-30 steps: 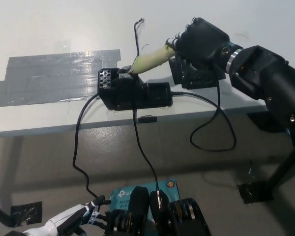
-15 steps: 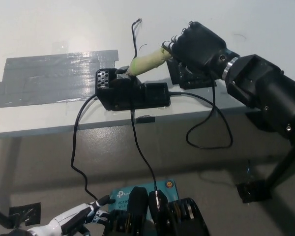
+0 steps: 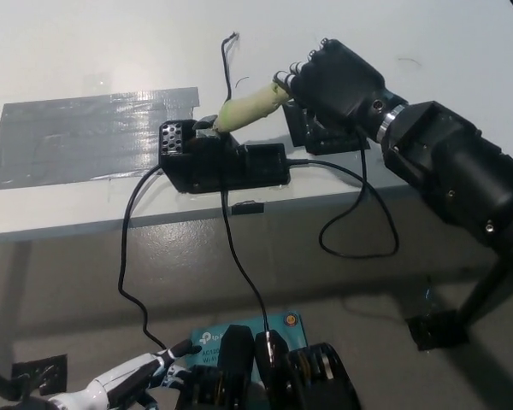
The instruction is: The robot uses its right hand to grab and lift the soldering gun kept on the middle of the table and puts it in its base
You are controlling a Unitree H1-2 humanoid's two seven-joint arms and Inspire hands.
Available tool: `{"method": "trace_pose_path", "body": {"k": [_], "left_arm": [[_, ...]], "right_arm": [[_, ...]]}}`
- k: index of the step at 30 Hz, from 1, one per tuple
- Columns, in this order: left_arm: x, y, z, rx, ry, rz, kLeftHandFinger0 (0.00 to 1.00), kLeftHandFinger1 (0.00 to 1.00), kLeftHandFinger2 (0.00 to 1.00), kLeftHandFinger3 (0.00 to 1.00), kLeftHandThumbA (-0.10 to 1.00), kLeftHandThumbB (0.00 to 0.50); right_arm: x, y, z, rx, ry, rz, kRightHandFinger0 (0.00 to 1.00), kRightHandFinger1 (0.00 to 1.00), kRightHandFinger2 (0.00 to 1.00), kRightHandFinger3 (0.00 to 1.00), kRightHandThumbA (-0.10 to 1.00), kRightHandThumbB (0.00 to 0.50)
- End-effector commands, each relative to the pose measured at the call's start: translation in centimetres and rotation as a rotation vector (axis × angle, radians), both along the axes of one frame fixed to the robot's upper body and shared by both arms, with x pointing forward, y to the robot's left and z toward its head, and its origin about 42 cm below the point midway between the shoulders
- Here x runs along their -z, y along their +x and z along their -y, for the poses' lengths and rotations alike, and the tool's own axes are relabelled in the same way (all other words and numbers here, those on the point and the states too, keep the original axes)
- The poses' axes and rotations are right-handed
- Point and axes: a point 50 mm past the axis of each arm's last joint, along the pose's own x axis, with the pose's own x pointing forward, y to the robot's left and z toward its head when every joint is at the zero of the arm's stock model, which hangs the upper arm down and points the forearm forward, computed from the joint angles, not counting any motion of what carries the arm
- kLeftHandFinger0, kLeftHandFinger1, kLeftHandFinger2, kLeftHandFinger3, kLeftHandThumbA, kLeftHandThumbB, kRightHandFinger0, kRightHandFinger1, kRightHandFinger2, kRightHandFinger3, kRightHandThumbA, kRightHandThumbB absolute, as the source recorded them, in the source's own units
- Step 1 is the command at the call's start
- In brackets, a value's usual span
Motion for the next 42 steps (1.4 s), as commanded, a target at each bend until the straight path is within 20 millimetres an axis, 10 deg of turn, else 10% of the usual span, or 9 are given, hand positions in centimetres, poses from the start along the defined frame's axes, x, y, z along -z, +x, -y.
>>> {"method": "trace_pose_path", "body": {"k": [1, 4, 5, 6, 7, 9, 12, 29, 42], "left_arm": [[-1.1, 0.3, -0.3, 0.01, 0.008, 0.022, 1.0, 0.81, 0.82, 1.0, 1.0, 0.5], [-1.0, 0.3, -0.4, 0.005, 0.005, 0.017, 1.0, 0.83, 0.81, 1.0, 1.0, 0.5], [-1.0, 0.2, -0.5, 0.005, 0.007, 0.014, 1.0, 0.82, 0.79, 1.0, 1.0, 0.5], [-0.9, 0.1, -0.6, 0.005, 0.003, 0.01, 1.0, 0.82, 0.79, 1.0, 1.0, 0.5], [-1.0, 0.1, -0.6, 0.006, 0.001, 0.009, 1.0, 0.82, 0.79, 1.0, 1.0, 0.5], [-0.9, 0.1, -0.7, 0.007, 0.006, 0.009, 1.0, 0.83, 0.82, 1.0, 1.0, 0.5], [-0.8, 0.1, -0.7, 0.008, 0.004, -0.001, 1.0, 0.86, 0.84, 1.0, 1.0, 0.5], [-0.3, -0.5, -1.3, -0.022, 0.019, -0.007, 1.0, 0.81, 0.82, 1.0, 1.0, 0.498], [0.0, -0.8, -2.5, -0.039, 0.02, -0.033, 1.0, 0.82, 0.83, 1.0, 1.0, 0.5]], "right_arm": [[-3.2, -0.7, -4.6, -0.13, 0.094, 0.039, 0.0, 0.0, 0.01, 0.43, -0.1, 0.295], [-3.3, -0.7, -4.9, -0.091, 0.085, -0.006, 0.04, 0.09, 0.18, 0.83, -0.1, 0.205], [-3.1, -0.5, -5.0, -0.058, 0.067, -0.031, 0.23, 0.35, 0.43, 1.0, -0.07, 0.214], [-2.9, -0.3, -5.0, -0.035, 0.041, -0.045, 0.51, 0.63, 0.7, 1.0, 0.08, 0.332], [-2.7, -0.1, -4.9, -0.017, 0.003, -0.027, 0.94, 1.0, 1.0, 1.0, 0.28, 0.404], [-2.5, -0.5, -4.9, 0.056, -0.067, -0.005, 1.0, 1.0, 1.0, 1.0, 0.54, 0.498], [-2.1, -0.9, -5.1, 0.073, -0.114, 0.024, 1.0, 1.0, 1.0, 1.0, 0.65, 0.5], [-3.2, -3.6, -5.2, 0.077, -0.09, 0.082, 1.0, 1.0, 1.0, 1.0, 0.69, 0.5], [-8.3, -8.3, -3.9, 0.138, -0.108, 0.04, 1.0, 1.0, 1.0, 1.0, 0.72, 0.5]]}}
